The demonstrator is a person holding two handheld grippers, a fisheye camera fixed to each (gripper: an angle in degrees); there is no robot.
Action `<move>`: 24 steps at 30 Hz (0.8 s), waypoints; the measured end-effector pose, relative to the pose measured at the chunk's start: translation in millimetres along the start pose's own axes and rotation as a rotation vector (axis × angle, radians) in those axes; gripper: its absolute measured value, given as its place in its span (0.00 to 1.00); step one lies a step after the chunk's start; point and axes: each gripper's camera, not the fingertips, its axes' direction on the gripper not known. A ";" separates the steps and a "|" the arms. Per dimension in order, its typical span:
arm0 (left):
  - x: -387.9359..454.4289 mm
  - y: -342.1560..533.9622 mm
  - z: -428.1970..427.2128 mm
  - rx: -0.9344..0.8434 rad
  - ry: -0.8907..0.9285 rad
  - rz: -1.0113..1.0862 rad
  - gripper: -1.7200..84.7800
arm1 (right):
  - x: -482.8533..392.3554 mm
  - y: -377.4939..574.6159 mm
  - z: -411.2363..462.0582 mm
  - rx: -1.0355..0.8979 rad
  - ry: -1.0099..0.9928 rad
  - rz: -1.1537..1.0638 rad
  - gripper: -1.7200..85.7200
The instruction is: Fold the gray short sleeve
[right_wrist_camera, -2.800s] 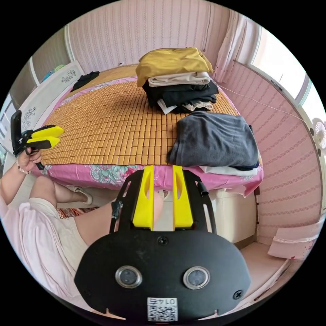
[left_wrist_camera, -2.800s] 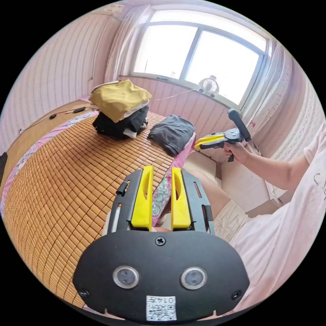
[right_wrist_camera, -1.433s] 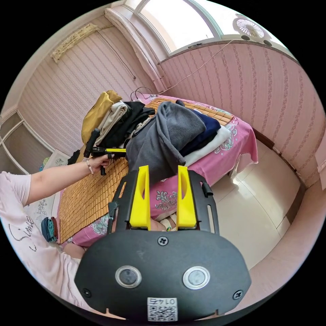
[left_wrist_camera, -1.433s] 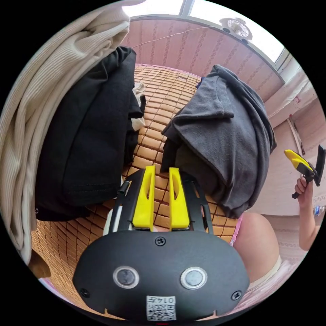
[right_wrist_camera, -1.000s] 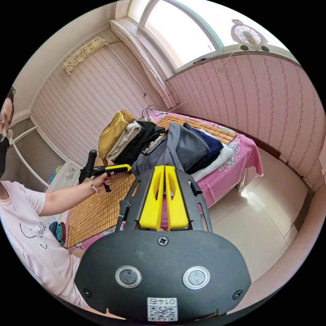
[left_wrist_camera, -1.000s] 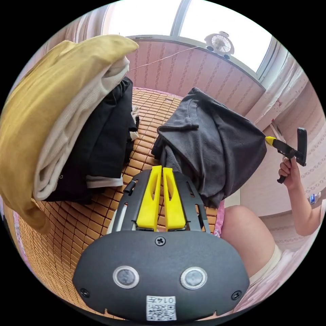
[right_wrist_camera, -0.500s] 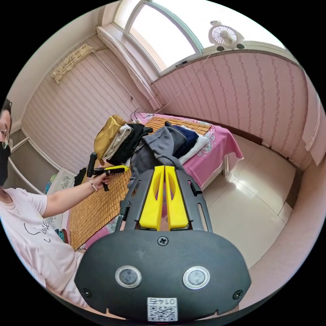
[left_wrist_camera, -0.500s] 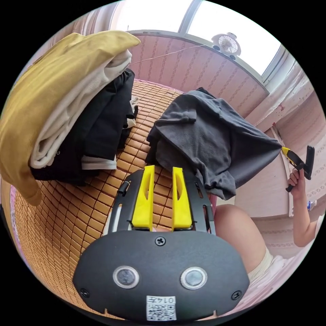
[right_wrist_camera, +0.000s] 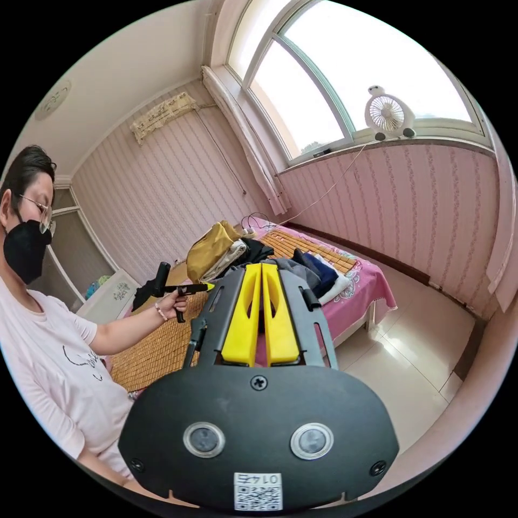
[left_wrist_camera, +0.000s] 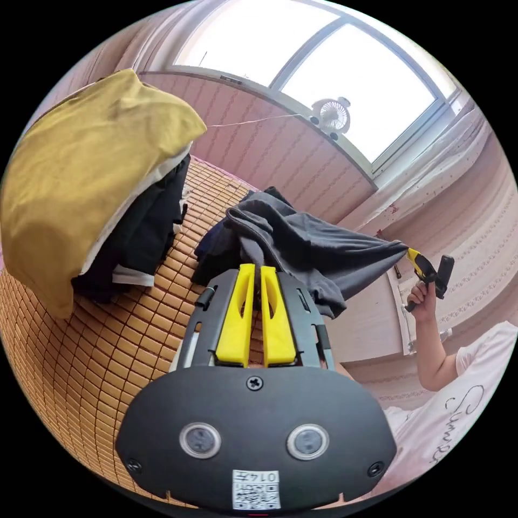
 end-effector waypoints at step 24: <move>366.0 291.1 -731.3 1.005 -0.623 -0.060 0.01 | -396.8 -33.0 63.6 0.108 -0.779 -0.431 0.01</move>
